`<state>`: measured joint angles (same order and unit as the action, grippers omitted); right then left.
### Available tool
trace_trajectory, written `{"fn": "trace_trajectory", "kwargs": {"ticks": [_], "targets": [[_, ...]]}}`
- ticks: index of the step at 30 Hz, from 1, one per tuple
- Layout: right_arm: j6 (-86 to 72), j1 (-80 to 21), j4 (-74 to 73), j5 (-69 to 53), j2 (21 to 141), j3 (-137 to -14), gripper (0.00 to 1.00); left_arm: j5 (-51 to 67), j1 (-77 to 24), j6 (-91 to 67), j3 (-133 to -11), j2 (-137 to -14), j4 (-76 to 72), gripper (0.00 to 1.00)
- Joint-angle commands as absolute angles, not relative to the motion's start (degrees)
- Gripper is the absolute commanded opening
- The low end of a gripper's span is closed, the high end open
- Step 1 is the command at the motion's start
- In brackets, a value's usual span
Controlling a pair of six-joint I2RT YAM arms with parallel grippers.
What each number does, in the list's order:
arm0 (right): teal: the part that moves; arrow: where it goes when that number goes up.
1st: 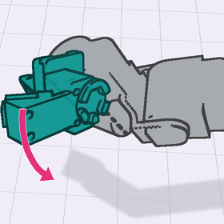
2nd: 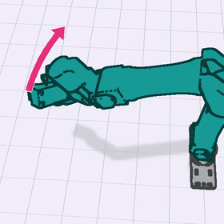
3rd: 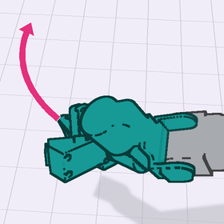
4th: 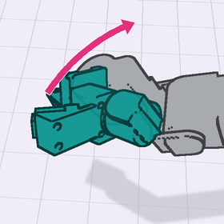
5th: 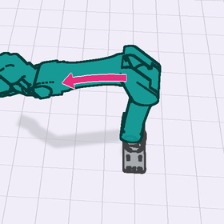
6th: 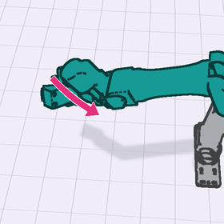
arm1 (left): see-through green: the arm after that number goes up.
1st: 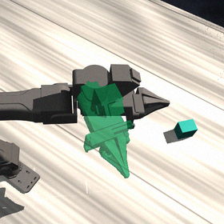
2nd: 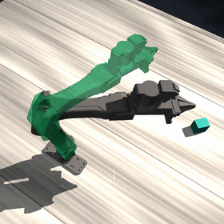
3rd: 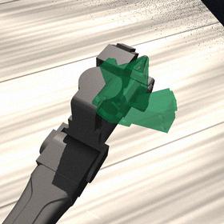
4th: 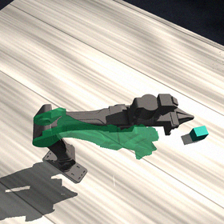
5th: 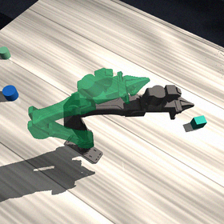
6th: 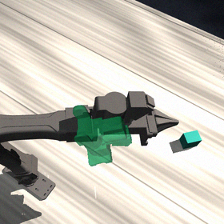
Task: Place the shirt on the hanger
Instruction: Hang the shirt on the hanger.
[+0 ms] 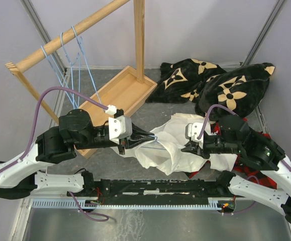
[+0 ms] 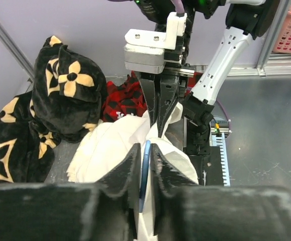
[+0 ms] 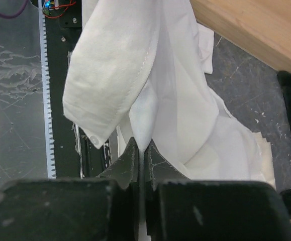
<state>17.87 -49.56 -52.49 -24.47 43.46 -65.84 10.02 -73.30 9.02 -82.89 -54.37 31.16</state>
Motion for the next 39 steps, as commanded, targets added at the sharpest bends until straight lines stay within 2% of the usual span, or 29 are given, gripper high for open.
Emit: {"fn": "trace_trajectory", "kwargs": {"ticks": [1, 4, 6, 8, 22, 30, 39], "targets": [[11.04, -49.39, -53.00, -19.57, 42.44, -66.79, 0.00, 6.94, -73.30, 7.03, -84.51, -52.95, 27.89, 0.32], [7.13, -49.39, -54.49, -15.97, 40.72, -66.92, 0.00, 3.52, -73.31, 5.73, -83.42, -51.88, 26.20, 0.61], [4.28, -49.39, -55.81, -12.33, 39.44, -67.04, 0.00, 1.44, -73.32, 4.83, -82.71, -51.33, 25.28, 0.71], [0.78, -49.35, -57.06, -8.81, 37.99, -66.95, 0.00, -0.18, -73.31, 3.86, -82.26, -51.25, 25.01, 0.77], [-27.83, -49.39, -65.70, 15.14, 34.74, -69.19, 0.00, -12.16, -73.34, -5.00, -82.11, -57.02, 29.44, 0.87], [-34.13, -49.35, -72.73, 16.90, 41.28, -73.93, 0.00, -13.02, -73.30, -11.17, -80.43, -60.94, 34.18, 0.88], [-29.57, -49.39, -59.92, 12.43, 39.26, -63.19, 0.02, -15.29, -73.30, -19.09, -72.66, -62.62, 39.55, 0.92]]}}
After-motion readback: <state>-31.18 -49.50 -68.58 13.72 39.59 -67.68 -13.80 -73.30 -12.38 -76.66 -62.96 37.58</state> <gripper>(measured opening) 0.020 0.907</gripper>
